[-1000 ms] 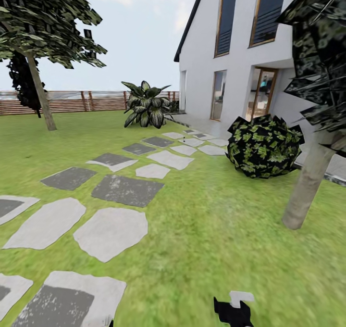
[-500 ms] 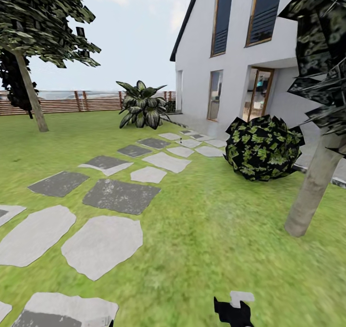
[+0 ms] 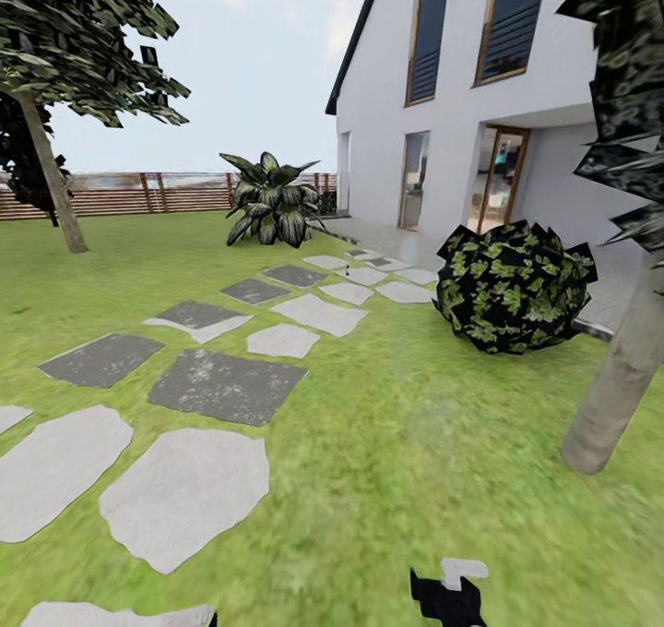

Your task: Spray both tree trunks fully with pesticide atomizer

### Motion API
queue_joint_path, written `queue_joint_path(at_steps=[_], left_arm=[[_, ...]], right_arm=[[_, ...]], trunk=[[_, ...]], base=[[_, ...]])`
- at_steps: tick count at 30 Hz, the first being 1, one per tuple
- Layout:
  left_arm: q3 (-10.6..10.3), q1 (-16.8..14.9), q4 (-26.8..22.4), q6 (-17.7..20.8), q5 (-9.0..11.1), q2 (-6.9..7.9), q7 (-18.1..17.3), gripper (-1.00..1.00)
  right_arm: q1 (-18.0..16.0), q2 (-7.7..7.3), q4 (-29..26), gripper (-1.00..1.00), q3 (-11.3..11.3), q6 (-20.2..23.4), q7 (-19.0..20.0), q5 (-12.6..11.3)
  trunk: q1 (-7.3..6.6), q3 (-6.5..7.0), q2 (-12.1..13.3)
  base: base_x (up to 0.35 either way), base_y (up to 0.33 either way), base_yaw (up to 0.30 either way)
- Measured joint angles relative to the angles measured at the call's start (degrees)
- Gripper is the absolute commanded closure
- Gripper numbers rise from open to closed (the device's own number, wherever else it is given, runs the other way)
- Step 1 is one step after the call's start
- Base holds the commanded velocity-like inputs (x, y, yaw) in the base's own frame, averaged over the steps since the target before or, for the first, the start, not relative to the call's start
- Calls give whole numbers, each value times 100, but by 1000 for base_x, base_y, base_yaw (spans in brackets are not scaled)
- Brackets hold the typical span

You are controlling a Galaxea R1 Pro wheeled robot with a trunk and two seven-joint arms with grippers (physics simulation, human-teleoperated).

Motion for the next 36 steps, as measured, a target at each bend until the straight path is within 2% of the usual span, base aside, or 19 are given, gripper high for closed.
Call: queue_joint_path(at_steps=[36], left_arm=[[0, 0, -12, 0, 2, 0, 0, -100]], right_arm=[[0, 0, 0, -100, 0, -3, 2, 0]], trunk=[[0, -23, 0]], base=[[334, 0, 0]])
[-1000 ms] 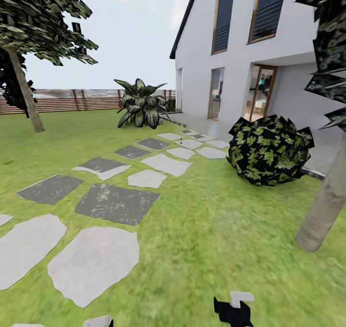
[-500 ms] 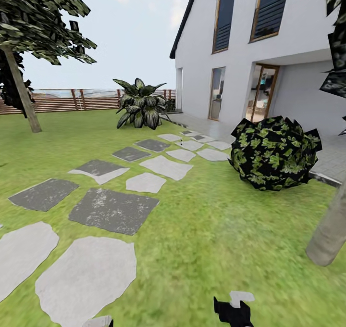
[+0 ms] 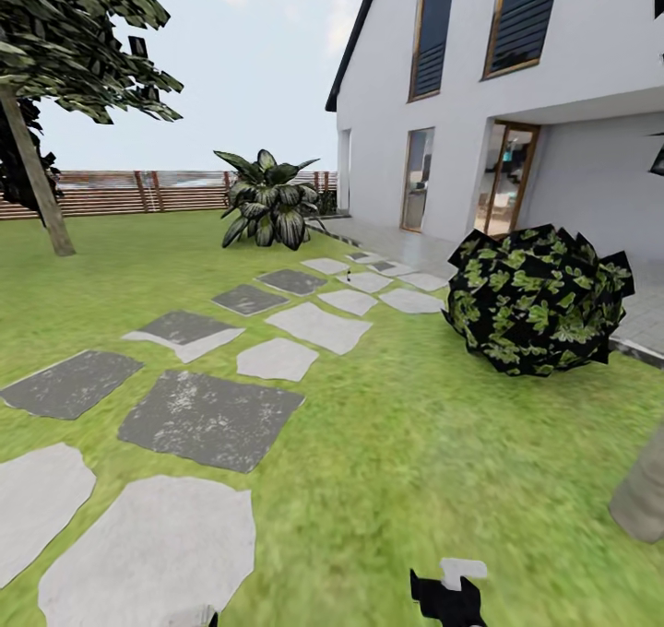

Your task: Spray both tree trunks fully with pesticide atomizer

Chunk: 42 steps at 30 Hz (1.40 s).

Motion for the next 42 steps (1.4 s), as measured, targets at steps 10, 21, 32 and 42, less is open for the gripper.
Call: queue_joint_path(at_steps=[10, 21, 32, 42], left_arm=[[0, 0, 6, 0, 2, 0, 0, -100], [0, 0, 9, 0, 5, 0, 0, -100], [0, 0, 8, 0, 6, 0, 0, -100], [0, 0, -10, 0, 7, 0, 0, -100]], right_arm=[[0, 0, 0, -100, 3, 0, 4, 0], [0, 0, 0, -100, 3, 0, 6, 0], [0, 0, 0, -100, 3, 0, 20, 5], [0, 0, 0, -100, 3, 0, 19, 7]], trunk=[[0, 0, 0], [0, 0, 0], [0, 0, 0], [0, 0, 0]], base=[[333, 0, 0], [333, 0, 0], [334, 0, 0], [334, 0, 0]])
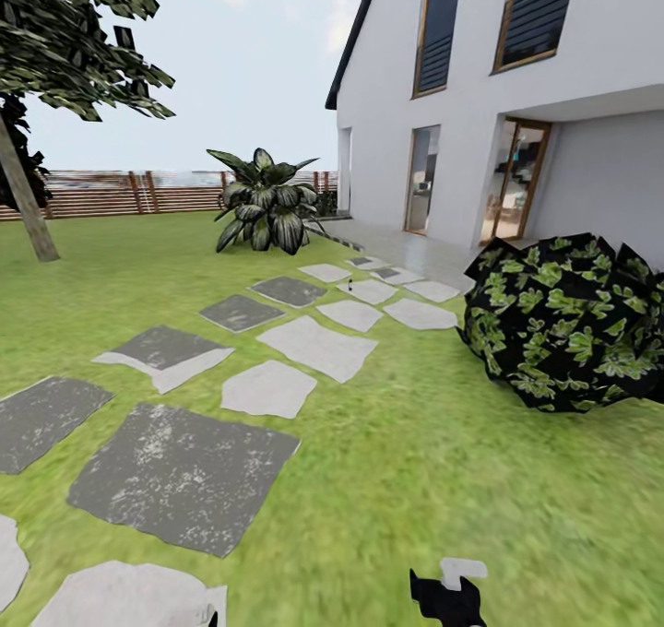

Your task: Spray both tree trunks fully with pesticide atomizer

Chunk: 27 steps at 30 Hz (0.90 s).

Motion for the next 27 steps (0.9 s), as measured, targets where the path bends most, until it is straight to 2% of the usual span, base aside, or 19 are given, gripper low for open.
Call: queue_joint_path(at_steps=[27], left_arm=[[0, 0, 16, -25, 0, 1, 0, -100]], right_arm=[[0, 0, -6, -100, 0, 0, 3, -2]], trunk=[[0, 0, 0]], base=[[334, 0, 0]])
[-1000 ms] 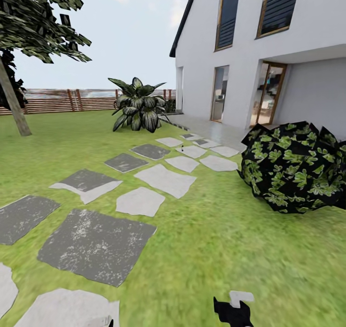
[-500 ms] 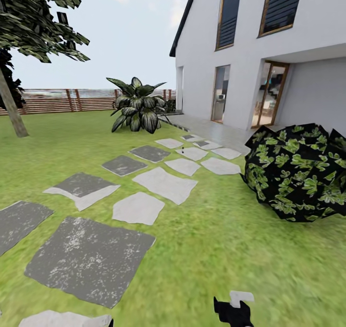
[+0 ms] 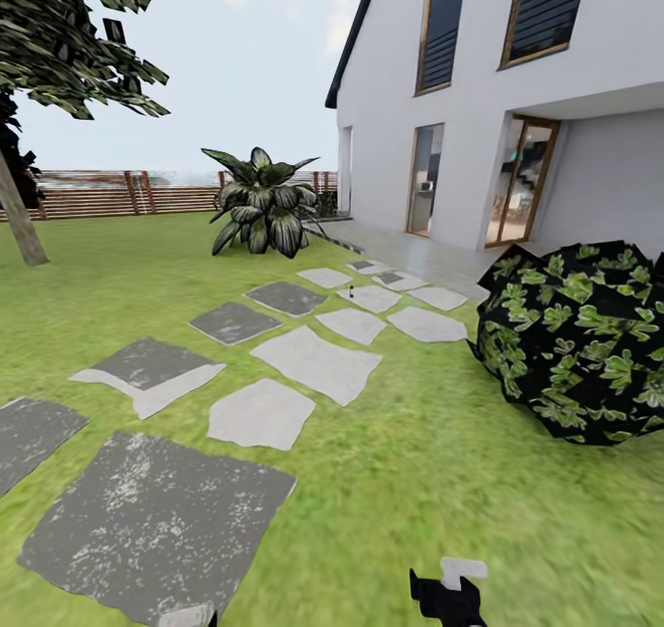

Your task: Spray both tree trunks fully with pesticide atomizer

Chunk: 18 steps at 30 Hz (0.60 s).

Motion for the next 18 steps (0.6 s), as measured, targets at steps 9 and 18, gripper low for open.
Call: queue_joint_path(at_steps=[9, 18], left_arm=[[0, 0, 3, -2, -2, -1, 0, -100], [32, 0, 15, 13, 1, 14, -58, -100]], right_arm=[[0, 0, -1, -100, 0, -1, 0, 2], [0, -3, -24, -100, -1, -7, 7, 2]], trunk=[[0, 0, 0], [0, 0, 0]], base=[[334, 0, 0], [334, 0, 0]])
